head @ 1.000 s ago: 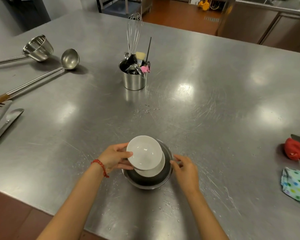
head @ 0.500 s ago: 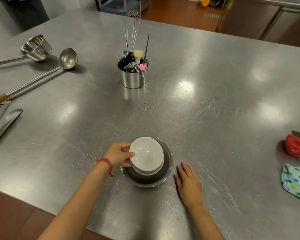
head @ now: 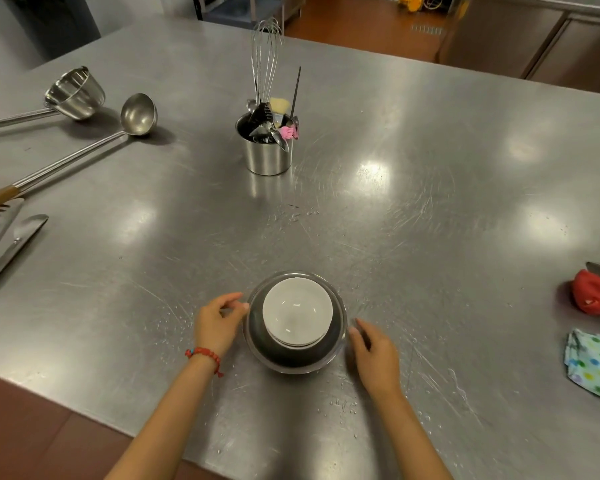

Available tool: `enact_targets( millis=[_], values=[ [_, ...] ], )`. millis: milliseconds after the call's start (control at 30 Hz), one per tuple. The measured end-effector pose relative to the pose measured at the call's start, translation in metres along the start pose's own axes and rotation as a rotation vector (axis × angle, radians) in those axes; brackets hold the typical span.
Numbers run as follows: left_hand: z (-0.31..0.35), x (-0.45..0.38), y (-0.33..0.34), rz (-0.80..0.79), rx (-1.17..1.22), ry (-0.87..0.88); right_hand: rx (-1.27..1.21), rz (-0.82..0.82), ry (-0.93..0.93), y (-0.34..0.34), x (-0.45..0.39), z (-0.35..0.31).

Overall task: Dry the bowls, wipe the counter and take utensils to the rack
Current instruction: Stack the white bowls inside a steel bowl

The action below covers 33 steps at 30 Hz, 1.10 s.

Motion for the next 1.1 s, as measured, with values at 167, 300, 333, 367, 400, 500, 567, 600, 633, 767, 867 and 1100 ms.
enact_targets(
  millis=[167,300,333,367,400,500,567,600,633,767,867,1100],
  values=[
    [-0.013,0.002,0.010,-0.147,0.145,-0.238,-0.236,0.039,0.091,0.010,-0.017,-0.016],
    [-0.011,0.002,0.011,-0.144,0.202,-0.311,-0.283,0.084,0.195,0.013,-0.024,-0.014],
    [-0.010,0.001,0.012,-0.147,0.212,-0.314,-0.280,0.092,0.203,0.013,-0.026,-0.013],
    [-0.010,0.001,0.012,-0.152,0.214,-0.316,-0.279,0.100,0.205,0.012,-0.027,-0.012],
    [-0.010,0.002,0.014,-0.160,0.208,-0.318,-0.279,0.109,0.206,0.011,-0.027,-0.010],
    [-0.007,0.005,0.022,-0.180,0.195,-0.310,-0.287,0.139,0.214,0.005,-0.027,-0.005],
    [-0.003,0.007,0.030,-0.188,0.176,-0.298,-0.295,0.159,0.225,-0.001,-0.026,0.000],
    [0.000,0.010,0.034,-0.192,0.172,-0.293,-0.301,0.172,0.231,-0.005,-0.025,0.003],
    [0.003,0.012,0.037,-0.198,0.175,-0.286,-0.309,0.186,0.233,-0.009,-0.024,0.006],
    [0.029,0.015,0.058,-0.230,0.202,-0.250,-0.323,0.256,0.200,-0.035,-0.032,0.017],
    [0.054,0.008,0.083,-0.277,0.173,-0.230,-0.359,0.286,0.197,-0.058,-0.049,0.030],
    [0.098,-0.016,0.159,-0.371,0.113,-0.217,-0.332,0.339,0.208,-0.093,-0.096,0.071]
  ],
)
Point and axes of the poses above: each hand's wrist, its own x-axis away from the middle knuckle, its own y-axis out of the palm, z = x × y, the point moved 2 cm from there along -x, towards the middle knuckle, and after that the axes turned 15 degrees about -y, right-handed, at the moved point
